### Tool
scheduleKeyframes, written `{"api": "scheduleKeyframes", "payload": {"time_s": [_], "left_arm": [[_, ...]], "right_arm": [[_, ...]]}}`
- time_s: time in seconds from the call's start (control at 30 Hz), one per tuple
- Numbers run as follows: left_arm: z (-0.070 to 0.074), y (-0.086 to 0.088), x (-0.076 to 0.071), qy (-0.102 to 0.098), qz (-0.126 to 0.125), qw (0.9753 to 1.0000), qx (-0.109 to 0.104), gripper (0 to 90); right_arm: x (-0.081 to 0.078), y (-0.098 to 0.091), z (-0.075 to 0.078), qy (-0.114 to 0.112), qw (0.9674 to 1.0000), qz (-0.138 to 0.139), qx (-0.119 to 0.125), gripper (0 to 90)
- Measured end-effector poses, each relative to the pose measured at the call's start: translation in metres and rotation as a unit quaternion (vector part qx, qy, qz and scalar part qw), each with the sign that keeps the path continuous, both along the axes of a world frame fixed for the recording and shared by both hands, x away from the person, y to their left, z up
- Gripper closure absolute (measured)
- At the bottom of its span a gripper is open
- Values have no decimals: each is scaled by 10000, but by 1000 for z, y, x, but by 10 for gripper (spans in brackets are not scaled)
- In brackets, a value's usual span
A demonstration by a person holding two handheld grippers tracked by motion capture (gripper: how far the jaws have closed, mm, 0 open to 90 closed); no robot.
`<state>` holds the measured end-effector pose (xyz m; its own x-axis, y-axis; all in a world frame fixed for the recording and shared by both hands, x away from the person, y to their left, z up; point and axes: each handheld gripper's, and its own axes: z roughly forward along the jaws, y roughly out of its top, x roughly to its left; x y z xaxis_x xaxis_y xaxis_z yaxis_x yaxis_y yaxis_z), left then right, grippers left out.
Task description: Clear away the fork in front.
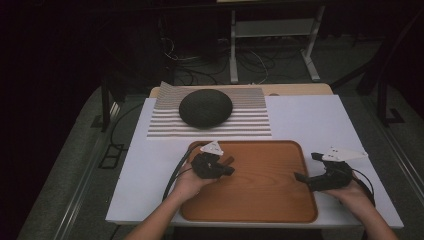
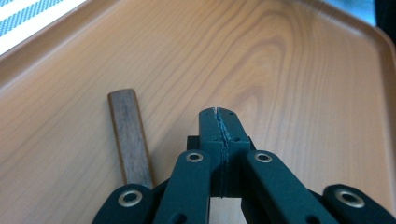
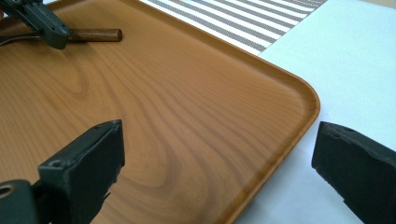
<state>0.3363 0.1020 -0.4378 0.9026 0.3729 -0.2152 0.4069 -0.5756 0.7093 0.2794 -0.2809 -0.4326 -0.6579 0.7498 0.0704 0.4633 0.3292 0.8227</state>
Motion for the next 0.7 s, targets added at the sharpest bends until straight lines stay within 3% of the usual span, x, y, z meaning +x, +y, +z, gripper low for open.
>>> {"api": "scheduleKeyframes", "payload": {"time_s": [0.17,0.37,0.5,0.7], "left_arm": [[-4,11,5,-2,219,9996,205,897],[-2,24,11,14,370,9991,216,897],[-4,29,13,16,450,9984,339,897],[-4,42,18,59,634,9975,314,896]], "right_arm": [[0,6,2,-42,10000,58,-41,26],[-2,7,2,-26,10000,57,-64,26],[-1,7,1,-22,10000,62,-54,26],[-1,6,2,-28,10000,63,-27,26]]}}
